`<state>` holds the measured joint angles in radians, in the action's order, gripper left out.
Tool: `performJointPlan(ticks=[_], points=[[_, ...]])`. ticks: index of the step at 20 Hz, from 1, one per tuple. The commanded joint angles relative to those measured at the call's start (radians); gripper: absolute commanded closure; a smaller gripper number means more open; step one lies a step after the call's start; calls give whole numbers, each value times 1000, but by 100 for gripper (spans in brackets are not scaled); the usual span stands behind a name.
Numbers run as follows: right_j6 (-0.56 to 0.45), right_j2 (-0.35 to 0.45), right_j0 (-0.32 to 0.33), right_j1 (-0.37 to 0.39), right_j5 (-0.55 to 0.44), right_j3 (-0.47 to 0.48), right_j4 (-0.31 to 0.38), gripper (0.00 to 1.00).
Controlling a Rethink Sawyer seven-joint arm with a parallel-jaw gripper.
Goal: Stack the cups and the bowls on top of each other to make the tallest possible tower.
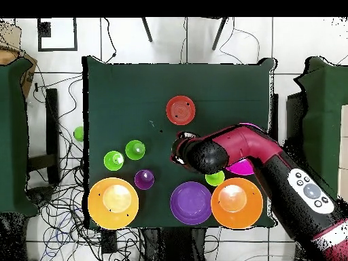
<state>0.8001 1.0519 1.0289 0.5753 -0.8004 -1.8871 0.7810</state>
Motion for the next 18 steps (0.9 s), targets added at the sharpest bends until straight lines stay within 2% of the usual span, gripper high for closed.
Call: performJointPlan(ticks=[1,7,12,15,18], points=[[-520,21,-61,-35,-211,70,74,0],[-718,25,-100,-66,-282,181,87,0],[-956,5,-131,-160,-331,302,93,0],[-1055,-23,-161,-219,-374,397,80,0],[-1122,-43,-182,-236,-405,456,70,0]])
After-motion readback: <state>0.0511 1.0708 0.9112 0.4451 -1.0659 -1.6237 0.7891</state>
